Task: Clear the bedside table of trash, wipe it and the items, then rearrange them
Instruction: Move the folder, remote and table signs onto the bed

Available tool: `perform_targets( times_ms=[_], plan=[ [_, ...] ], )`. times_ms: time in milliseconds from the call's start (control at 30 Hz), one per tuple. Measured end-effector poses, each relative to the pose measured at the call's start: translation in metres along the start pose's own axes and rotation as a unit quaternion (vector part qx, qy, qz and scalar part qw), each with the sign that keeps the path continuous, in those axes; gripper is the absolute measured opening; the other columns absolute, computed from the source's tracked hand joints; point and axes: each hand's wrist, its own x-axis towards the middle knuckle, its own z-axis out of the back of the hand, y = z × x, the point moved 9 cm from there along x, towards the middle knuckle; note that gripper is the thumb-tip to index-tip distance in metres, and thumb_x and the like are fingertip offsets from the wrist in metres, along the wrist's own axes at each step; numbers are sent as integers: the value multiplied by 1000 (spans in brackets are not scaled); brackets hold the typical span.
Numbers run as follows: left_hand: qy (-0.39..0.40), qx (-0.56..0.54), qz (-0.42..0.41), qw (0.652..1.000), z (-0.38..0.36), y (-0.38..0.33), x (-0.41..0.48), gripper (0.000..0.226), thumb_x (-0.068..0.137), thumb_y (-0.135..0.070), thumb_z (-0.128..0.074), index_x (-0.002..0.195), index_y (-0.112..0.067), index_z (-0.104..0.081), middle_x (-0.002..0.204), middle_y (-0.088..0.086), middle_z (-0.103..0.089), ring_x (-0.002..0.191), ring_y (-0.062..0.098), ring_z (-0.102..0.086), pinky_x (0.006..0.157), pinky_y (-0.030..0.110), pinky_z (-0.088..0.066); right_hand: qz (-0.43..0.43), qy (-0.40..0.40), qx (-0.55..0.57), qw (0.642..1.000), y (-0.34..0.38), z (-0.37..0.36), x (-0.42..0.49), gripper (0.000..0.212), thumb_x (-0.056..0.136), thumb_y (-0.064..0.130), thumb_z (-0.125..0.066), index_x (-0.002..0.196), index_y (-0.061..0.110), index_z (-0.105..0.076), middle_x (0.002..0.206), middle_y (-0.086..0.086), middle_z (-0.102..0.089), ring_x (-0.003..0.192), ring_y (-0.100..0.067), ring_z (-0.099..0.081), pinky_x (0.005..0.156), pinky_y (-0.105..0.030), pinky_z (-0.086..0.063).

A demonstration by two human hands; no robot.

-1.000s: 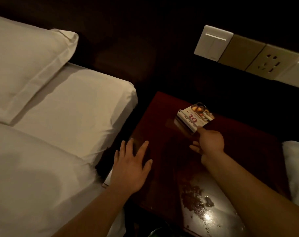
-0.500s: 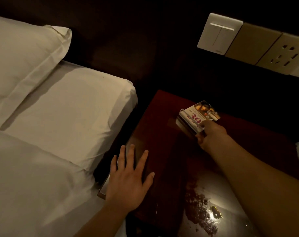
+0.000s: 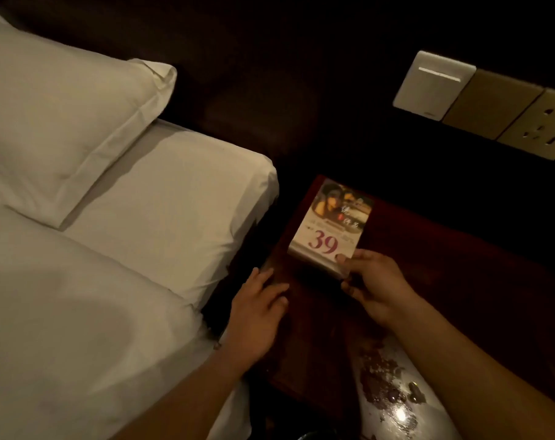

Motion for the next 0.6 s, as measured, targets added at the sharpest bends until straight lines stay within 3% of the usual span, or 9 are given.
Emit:
perform_targets(
  times_ms=[67, 133, 200, 267, 367, 433, 500, 600],
  plan=[
    [-61, -289, 110, 949, 39, 2, -6, 30, 98, -9, -51, 101, -24, -77, 127, 6, -69, 132, 29, -54, 116, 42, -35, 6, 47, -21, 999, -5, -26, -16, 17, 88, 7, -67, 106, 10, -69, 107, -6, -75, 92, -20, -66, 60, -26, -51],
    [-100, -374, 143, 911, 76, 9, -17, 25, 99, -21, -51, 103, -24, -75, 116, 7, -74, 113, 20, -66, 105, 45, -47, 13, 85, -52, 995, -9, -56, -32, 15, 88, 8, -68, 102, 12, -70, 103, -4, -77, 93, -20, -69, 62, -26, -52],
    [-74, -383, 117, 913, 105, 5, -33, 28, 96, -46, -55, 112, -32, -72, 114, -3, -75, 109, 8, -68, 95, 43, -53, 29, 122, -92, 988, -13, -89, -47, 10, 88, 9, -69, 97, 13, -71, 97, -2, -79, 89, -18, -72, 63, -26, -53],
    [-51, -367, 107, 923, 131, 10, -51, 41, 90, -58, -57, 119, -32, -69, 116, -4, -75, 109, 8, -68, 90, 40, -56, 49, 164, -132, 976, -19, -126, -63, 9, 87, 9, -70, 94, 15, -71, 93, 0, -79, 85, -16, -74, 64, -25, -55],
    [-89, -343, 123, 927, 175, 35, -83, 29, 94, -35, -61, 113, -16, -72, 108, 5, -77, 103, 23, -72, 89, 44, -58, 67, 229, -178, 955, -37, -184, -89, 11, 86, 7, -71, 96, 12, -72, 93, -2, -79, 85, -17, -75, 64, -24, -58],
    [-134, -324, 137, 926, 209, 58, -112, 18, 97, -20, -59, 106, -14, -73, 100, 5, -79, 95, 24, -74, 81, 39, -62, 60, 266, -176, 946, -55, -223, -106, 13, 86, 6, -70, 97, 9, -73, 94, -6, -79, 88, -20, -76, 68, -25, -60],
    [-182, -294, 149, 926, 244, 85, -147, 18, 99, -17, -56, 103, -15, -74, 96, 2, -79, 89, 20, -75, 72, 29, -61, 53, 286, -172, 941, -75, -260, -122, 11, 87, 6, -69, 96, 9, -74, 95, -9, -78, 89, -23, -75, 73, -31, -61],
    [-265, -287, 181, 903, 299, 133, -208, 18, 99, -17, -57, 103, -18, -74, 95, 1, -79, 87, 17, -75, 72, 27, -59, 37, 298, -164, 940, -104, -314, -147, 10, 90, 7, -66, 93, 11, -75, 93, -12, -77, 80, -25, -72, 70, -33, -60]
  ],
)
